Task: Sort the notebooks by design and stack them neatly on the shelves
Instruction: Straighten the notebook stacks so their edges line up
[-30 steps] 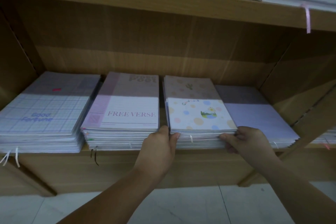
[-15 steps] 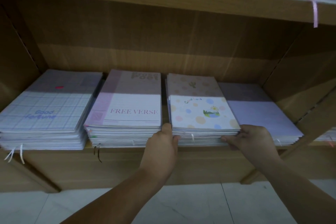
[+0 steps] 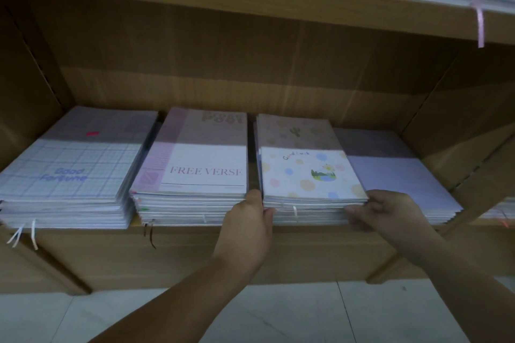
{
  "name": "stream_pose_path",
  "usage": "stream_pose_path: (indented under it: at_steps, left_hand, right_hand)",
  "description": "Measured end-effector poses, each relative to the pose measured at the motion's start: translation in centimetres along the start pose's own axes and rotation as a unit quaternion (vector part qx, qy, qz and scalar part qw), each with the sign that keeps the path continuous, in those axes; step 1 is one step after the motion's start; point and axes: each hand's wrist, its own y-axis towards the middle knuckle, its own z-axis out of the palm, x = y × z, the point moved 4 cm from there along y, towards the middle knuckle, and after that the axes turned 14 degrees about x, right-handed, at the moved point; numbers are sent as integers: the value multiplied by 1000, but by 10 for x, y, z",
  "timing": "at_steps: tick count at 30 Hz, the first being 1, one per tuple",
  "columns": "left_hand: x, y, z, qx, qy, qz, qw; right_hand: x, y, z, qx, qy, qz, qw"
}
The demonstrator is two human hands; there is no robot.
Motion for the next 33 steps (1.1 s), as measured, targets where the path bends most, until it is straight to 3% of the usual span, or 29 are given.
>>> stream_pose_path:
  at_steps: [7,12,20,22,27,33]
  left_hand:
    - [-1,0,-1,0,-5,1,1000]
    - [-1,-1,0,-10,12,5,1000]
    - [-2,-1,-2,-3,16,3,1000]
    - [-1,0,-3,6,30,8,999]
    - [-2,0,-13,24,68,19,997]
    - [-8,1,-16,38,103,40,993]
  right_hand:
    - [4,0,3,-22,2,5,1000]
    - [7,-1,4,-20,-88,17,996]
    - [5,-3,4,-60,-75,39,995]
    - [7,-3,4,-55,-84,51,994]
    - [24,3,1,-5,-228,64,972]
    - [19,4,2,51,-222,25,973]
